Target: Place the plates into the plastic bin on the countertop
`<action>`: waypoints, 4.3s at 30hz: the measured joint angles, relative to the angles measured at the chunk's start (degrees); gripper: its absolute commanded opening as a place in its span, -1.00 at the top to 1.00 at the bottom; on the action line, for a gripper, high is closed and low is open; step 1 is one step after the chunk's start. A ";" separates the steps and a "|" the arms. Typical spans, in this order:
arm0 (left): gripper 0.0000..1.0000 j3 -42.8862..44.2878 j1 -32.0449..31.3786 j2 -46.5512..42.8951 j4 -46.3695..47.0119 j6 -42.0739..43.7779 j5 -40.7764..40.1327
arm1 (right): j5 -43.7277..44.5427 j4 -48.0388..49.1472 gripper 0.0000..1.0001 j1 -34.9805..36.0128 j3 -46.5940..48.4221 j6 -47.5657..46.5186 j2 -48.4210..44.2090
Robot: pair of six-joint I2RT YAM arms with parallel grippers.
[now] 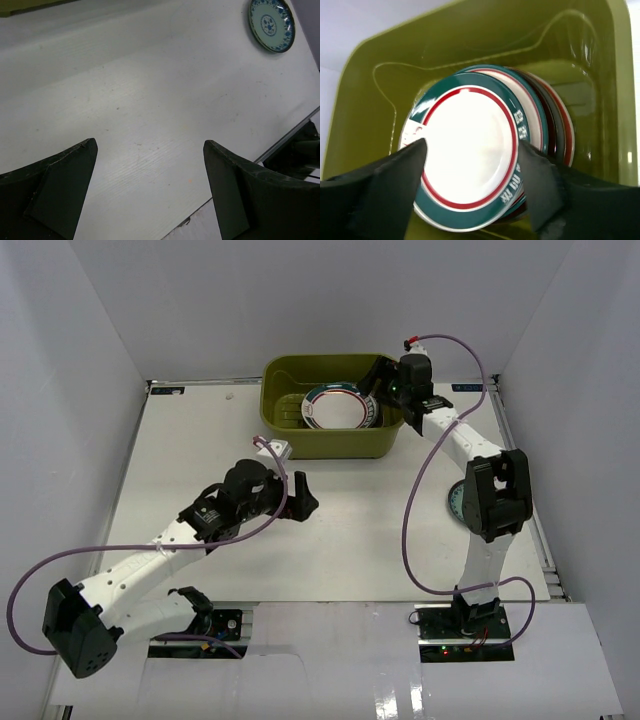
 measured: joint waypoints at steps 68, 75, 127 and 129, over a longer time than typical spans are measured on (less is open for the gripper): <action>1.00 6.38 -20.09 41.83 33.24 -27.43 -9.90 | -14.56 -16.94 -0.61 -3.26 -51.39 -1.18 -89.64; 1.00 -8.15 -14.95 5.18 26.36 -26.99 -12.52 | -14.73 -18.14 -0.97 -3.26 -60.17 -3.80 -89.20; -0.96 -3.08 -11.43 -3.10 14.10 -13.40 -9.70 | -33.51 4.63 0.85 -2.91 -62.73 5.49 -64.26; -0.96 -1.68 -11.43 -5.57 10.88 -11.47 -12.85 | -31.67 5.31 0.84 -2.91 -59.65 5.42 -60.89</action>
